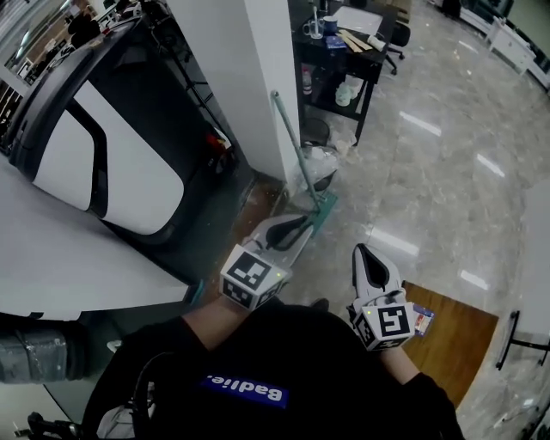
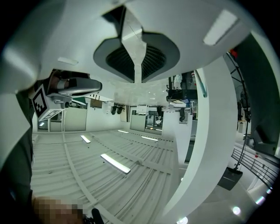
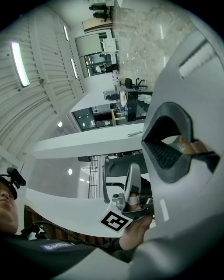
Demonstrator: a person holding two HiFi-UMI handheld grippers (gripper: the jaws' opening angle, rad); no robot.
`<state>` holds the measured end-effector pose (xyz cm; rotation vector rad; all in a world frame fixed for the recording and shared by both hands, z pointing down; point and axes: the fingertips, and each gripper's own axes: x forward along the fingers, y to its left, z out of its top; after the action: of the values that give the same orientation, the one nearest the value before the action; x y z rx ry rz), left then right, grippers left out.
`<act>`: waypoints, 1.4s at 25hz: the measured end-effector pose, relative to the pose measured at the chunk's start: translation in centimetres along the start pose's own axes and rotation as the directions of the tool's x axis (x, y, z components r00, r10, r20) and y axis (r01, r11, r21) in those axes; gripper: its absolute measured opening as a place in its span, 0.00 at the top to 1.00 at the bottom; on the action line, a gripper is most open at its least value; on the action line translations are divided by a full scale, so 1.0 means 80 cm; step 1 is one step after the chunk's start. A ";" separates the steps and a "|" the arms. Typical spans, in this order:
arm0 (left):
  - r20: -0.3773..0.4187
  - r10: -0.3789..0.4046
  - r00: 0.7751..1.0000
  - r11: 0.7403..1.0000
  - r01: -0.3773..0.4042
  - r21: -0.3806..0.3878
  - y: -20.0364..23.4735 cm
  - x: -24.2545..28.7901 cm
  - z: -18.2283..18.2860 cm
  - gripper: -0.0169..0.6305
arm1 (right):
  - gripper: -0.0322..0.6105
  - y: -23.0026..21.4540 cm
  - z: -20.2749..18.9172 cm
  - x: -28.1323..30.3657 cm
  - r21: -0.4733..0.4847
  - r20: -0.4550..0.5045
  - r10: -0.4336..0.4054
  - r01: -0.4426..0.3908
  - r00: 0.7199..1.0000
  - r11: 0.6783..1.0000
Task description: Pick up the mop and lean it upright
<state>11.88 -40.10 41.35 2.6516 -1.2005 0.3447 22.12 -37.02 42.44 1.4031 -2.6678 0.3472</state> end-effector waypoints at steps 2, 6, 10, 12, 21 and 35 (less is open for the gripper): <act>0.005 -0.030 1.000 0.999 0.030 0.023 -0.004 -0.006 0.002 0.87 | 0.94 0.006 0.004 -0.003 -0.007 0.009 -0.024 0.024 1.000 1.000; 0.008 -0.084 0.996 0.996 0.084 0.039 0.001 -0.022 -0.004 0.89 | 0.94 0.027 0.011 -0.004 -0.010 0.019 -0.084 0.084 0.996 0.996; 0.041 -0.119 0.992 0.992 0.117 0.042 0.013 -0.042 -0.003 0.90 | 0.94 0.053 0.012 0.004 -0.018 0.013 -0.112 0.112 0.994 0.994; 0.041 -0.127 0.991 0.992 0.125 0.033 0.018 -0.055 0.001 0.91 | 0.94 0.066 0.011 0.008 -0.025 0.010 -0.121 0.121 0.993 0.992; 0.102 -0.158 0.982 0.987 0.154 0.049 0.034 -0.094 0.002 0.94 | 0.94 0.102 0.015 0.023 -0.063 0.012 -0.127 0.127 0.992 0.990; 0.147 -0.245 0.958 0.966 0.228 0.121 -0.005 -0.104 -0.006 0.94 | 0.94 0.127 0.019 0.034 -0.086 0.030 -0.062 0.065 0.998 0.994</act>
<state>6.75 -33.80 39.33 2.9208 -0.9113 0.1576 12.23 -33.97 40.00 1.4730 -2.6175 0.2054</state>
